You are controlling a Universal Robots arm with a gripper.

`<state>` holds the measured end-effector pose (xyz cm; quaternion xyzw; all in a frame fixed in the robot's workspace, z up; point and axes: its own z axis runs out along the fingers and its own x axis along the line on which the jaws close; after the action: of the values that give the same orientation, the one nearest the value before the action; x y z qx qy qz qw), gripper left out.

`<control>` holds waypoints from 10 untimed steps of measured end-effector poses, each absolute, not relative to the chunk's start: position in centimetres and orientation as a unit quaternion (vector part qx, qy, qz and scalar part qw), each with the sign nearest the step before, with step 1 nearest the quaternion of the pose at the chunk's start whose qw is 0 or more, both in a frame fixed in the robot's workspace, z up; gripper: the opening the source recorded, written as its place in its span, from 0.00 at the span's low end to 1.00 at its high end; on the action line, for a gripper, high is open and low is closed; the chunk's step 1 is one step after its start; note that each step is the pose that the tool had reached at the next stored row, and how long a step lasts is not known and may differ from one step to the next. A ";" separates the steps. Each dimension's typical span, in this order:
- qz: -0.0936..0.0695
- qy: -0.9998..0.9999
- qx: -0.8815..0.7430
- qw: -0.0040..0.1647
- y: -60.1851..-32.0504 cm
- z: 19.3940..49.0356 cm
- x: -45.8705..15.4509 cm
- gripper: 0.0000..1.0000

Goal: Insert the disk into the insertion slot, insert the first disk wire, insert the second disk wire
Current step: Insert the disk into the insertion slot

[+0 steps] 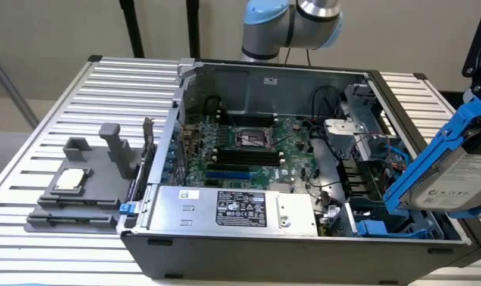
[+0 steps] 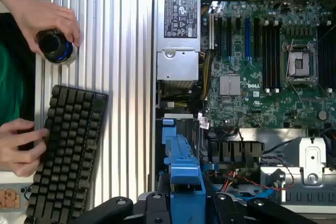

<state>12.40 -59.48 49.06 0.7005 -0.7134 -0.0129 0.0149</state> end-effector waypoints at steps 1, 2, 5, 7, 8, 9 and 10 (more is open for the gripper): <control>-0.013 -0.713 0.700 0.015 -59.5 49.1 12.4 0.33; -0.013 -0.713 0.701 0.015 -59.5 49.1 12.4 0.33; -0.013 -0.713 0.701 0.015 -59.5 49.1 12.4 0.33; -0.013 -0.713 0.701 0.015 -59.5 49.1 12.4 0.33; -0.013 -0.713 0.700 0.015 -59.5 49.1 12.4 0.33; -0.013 -0.713 0.701 0.015 -59.5 49.1 12.4 0.33; -0.013 -0.713 0.701 0.015 -59.5 49.1 12.4 0.33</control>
<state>12.40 -59.49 49.05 0.7005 -0.7134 -0.0129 0.0149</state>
